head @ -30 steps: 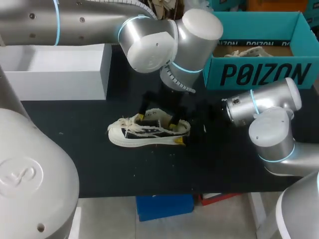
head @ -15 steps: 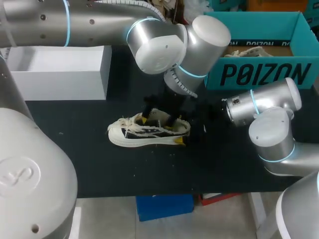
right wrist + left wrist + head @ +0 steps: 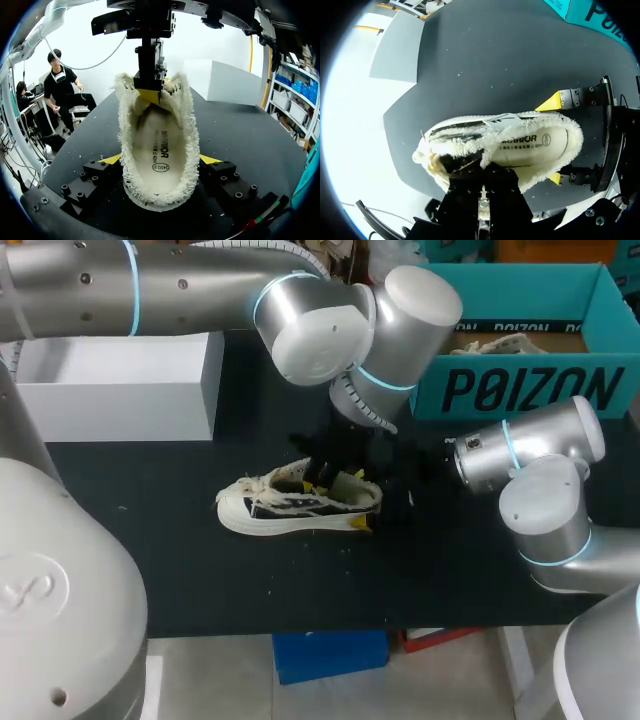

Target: Take the shoe out of the shoebox, open the shoe tongue, remove and reinsert the insole, then place the shoe into the shoebox

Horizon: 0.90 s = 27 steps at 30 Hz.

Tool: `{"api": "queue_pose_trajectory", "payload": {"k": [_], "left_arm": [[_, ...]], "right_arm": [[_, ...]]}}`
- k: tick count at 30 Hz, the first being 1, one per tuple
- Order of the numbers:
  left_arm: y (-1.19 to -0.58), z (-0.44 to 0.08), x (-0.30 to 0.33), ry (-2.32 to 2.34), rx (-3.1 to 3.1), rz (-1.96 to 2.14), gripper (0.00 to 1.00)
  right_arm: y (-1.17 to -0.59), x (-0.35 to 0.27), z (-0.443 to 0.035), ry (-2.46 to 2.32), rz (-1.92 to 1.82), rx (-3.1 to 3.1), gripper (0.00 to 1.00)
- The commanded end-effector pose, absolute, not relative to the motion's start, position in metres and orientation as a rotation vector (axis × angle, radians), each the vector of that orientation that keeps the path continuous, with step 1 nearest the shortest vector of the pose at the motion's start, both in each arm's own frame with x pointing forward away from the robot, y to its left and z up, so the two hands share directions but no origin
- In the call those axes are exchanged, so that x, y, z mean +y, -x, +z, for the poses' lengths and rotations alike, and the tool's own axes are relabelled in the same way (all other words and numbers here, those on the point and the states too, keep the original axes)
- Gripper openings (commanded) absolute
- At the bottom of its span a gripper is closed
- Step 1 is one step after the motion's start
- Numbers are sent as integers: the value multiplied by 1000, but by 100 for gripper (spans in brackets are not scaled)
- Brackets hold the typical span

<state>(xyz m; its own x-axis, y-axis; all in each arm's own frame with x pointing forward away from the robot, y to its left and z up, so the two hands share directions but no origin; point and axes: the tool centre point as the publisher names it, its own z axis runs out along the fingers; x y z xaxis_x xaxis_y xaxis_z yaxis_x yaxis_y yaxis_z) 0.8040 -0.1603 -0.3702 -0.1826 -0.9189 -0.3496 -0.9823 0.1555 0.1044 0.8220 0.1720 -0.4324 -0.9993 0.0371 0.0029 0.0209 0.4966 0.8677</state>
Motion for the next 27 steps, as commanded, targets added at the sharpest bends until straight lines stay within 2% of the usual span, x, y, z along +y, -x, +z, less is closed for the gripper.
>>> {"api": "queue_pose_trajectory", "payload": {"k": [1,27], "left_arm": [[-803,-366,-155,1875,2244,428,0],[-802,-320,-123,2024,2197,-16,0]], "right_arm": [[-823,173,-435,-54,1565,2703,0],[-823,173,-435,-54,1565,2703,0]]}}
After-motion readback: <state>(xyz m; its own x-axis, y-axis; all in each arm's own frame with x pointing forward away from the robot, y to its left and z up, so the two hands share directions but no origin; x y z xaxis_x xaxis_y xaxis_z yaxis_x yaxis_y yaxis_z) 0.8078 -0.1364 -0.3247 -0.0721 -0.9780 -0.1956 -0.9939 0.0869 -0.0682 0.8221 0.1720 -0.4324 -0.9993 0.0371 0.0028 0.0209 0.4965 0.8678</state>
